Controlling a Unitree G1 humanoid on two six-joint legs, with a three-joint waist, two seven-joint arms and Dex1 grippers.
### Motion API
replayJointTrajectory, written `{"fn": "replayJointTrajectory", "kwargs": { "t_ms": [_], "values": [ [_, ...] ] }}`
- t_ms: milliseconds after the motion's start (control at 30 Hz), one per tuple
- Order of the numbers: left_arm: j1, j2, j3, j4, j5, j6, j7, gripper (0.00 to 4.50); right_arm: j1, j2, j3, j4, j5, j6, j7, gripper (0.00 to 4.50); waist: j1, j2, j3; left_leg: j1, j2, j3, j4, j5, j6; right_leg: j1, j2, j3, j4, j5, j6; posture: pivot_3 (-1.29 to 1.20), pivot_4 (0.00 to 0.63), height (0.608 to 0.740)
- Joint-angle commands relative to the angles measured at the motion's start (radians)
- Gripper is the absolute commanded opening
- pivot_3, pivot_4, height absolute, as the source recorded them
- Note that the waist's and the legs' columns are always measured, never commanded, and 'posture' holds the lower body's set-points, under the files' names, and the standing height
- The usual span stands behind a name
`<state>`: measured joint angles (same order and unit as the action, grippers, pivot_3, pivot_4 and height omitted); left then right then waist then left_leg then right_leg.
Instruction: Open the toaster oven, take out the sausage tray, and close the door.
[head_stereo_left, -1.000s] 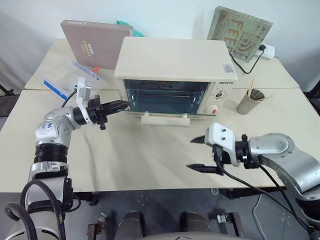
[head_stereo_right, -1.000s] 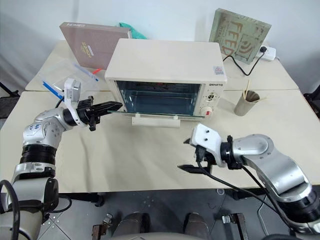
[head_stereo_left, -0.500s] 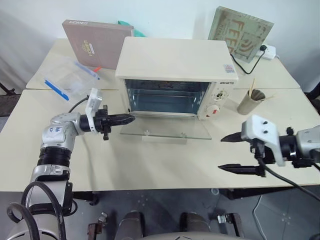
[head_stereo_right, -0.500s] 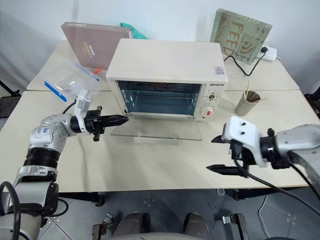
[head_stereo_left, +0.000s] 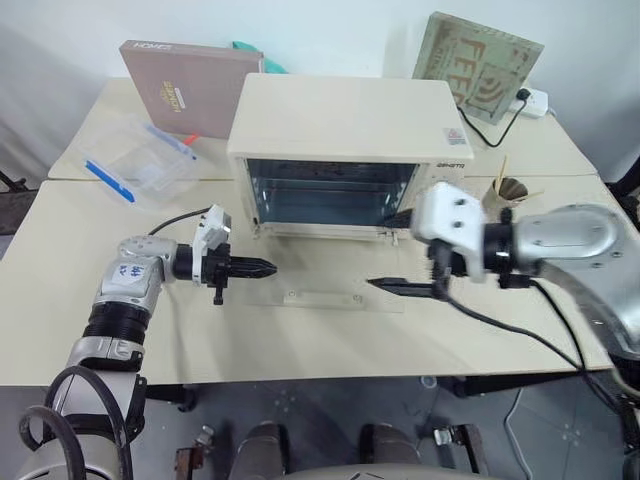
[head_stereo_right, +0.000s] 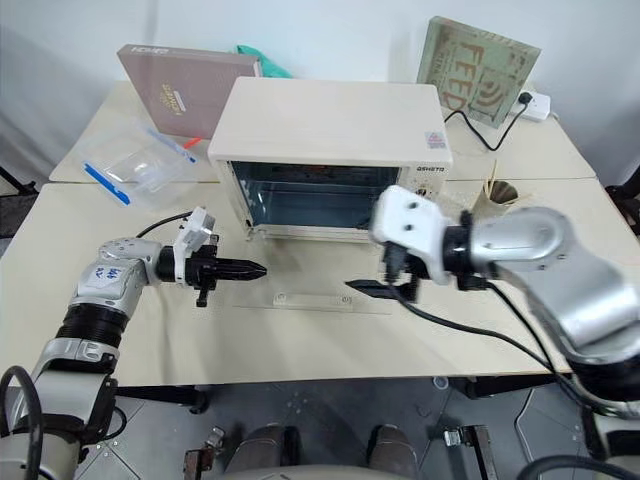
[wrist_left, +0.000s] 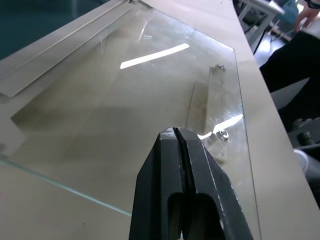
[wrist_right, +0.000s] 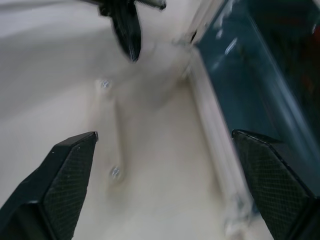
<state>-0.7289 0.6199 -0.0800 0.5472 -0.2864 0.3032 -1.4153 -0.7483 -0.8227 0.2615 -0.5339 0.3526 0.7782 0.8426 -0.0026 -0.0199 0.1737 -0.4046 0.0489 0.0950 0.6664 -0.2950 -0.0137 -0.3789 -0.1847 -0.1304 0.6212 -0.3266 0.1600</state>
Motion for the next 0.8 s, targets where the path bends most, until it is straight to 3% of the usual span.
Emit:
{"fn": "replayJointTrajectory", "kwargs": {
  "t_ms": [33,200,400,800],
  "values": [
    [0.041,0.007,-0.028,-0.021,0.034,-0.013,0.000,0.01,-0.062,0.043,0.137,0.066,-0.213,-0.082,-0.091,4.50,0.000,0.000,0.000,0.000,0.000,0.000,0.000,0.000,0.000,0.000,0.000,0.000,0.000,0.000,0.000,0.00,0.150,0.740],
    [0.067,-0.024,0.072,-0.044,-0.038,-0.055,0.048,0.01,-0.140,0.192,0.215,0.215,-0.397,-0.085,-0.234,4.50,-0.003,0.001,0.000,0.000,0.000,0.000,0.000,0.000,0.000,-0.001,0.000,0.000,0.001,0.000,0.000,0.00,0.150,0.740],
    [0.168,-0.057,0.311,-0.227,-0.272,0.047,0.151,0.01,-0.268,0.333,0.364,0.431,-0.680,-0.091,-0.364,4.50,-0.026,0.001,0.000,-0.001,0.000,-0.002,0.000,0.000,-0.001,-0.004,0.000,-0.001,0.005,0.000,0.000,0.00,0.150,0.740],
    [0.341,-0.076,0.442,-0.466,-0.425,0.167,0.335,0.01,-0.339,0.476,0.439,0.716,-0.931,-0.173,-0.398,4.50,-0.053,0.001,0.000,-0.001,0.000,-0.002,-0.002,0.001,-0.002,-0.004,0.000,0.000,0.006,0.000,0.000,0.00,0.150,0.740]
  ]
}}
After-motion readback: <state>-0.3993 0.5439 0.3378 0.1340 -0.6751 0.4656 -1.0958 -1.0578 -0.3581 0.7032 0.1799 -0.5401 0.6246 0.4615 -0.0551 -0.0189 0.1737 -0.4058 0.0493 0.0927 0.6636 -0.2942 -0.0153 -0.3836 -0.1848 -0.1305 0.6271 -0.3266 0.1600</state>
